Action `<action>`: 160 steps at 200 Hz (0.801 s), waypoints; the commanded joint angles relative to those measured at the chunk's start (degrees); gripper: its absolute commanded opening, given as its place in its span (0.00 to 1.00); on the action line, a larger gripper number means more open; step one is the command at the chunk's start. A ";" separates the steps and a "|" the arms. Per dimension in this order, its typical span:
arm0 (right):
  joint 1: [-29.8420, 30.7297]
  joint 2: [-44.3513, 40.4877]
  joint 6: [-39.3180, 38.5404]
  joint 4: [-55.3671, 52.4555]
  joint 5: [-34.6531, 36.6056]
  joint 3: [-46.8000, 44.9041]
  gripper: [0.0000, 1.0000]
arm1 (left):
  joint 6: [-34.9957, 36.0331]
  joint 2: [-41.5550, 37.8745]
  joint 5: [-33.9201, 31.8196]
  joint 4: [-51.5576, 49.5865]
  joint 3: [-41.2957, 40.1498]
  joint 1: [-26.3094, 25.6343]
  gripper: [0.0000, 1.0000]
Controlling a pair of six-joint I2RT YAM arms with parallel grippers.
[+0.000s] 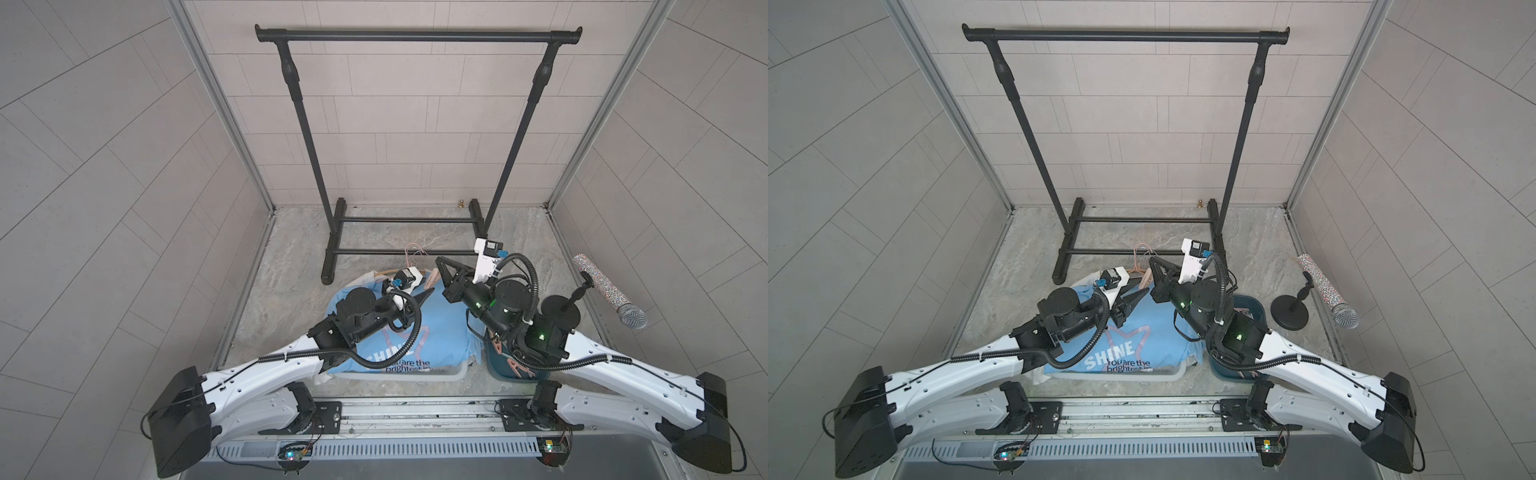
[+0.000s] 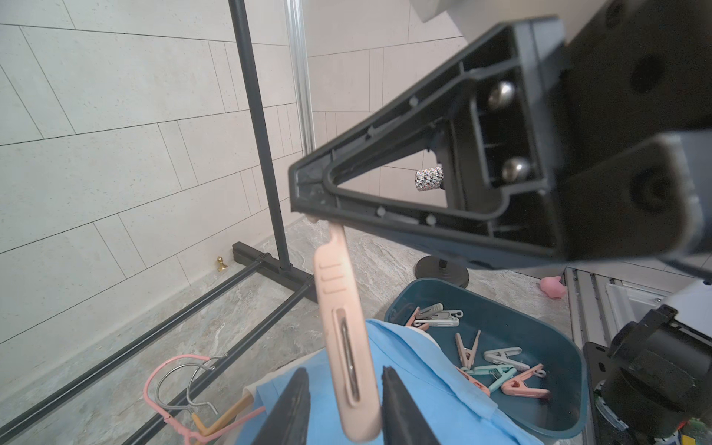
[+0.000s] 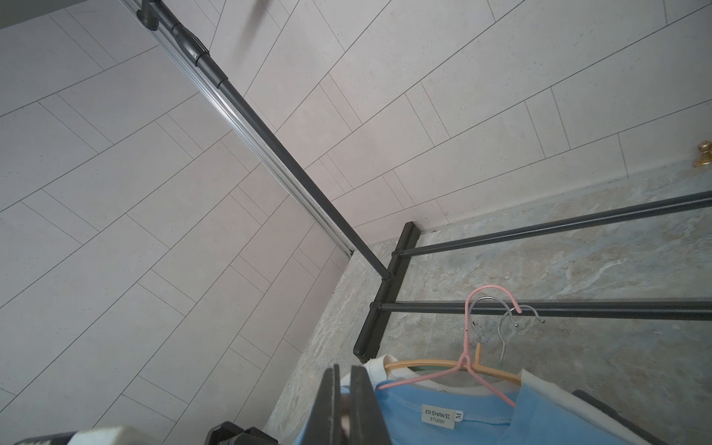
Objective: Use clothespins to secure the t-shirt on both sides of the hanger
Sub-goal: Open the clothespin.
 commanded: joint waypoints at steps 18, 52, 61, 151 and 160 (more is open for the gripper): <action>0.71 -0.08 1.34 1.68 0.07 -1.11 0.00 | 1.85 -1.45 0.65 2.91 -1.33 -0.03 0.21; 0.81 -0.71 0.27 -1.74 -0.16 -0.25 0.00 | 2.65 -2.27 0.24 2.62 -1.77 -0.07 0.15; 0.74 -1.35 -0.64 -3.09 0.44 -0.10 0.06 | 3.38 -2.76 -0.14 2.30 -2.01 -0.07 0.14; 0.73 -11.77 -8.13 -17.29 -8.94 0.50 0.89 | 23.22 -10.99 -2.59 -6.39 -4.33 -0.03 0.06; 0.72 -11.16 -7.39 -16.63 -10.38 0.50 0.89 | 23.78 -11.38 -1.86 -6.47 -4.40 0.00 0.06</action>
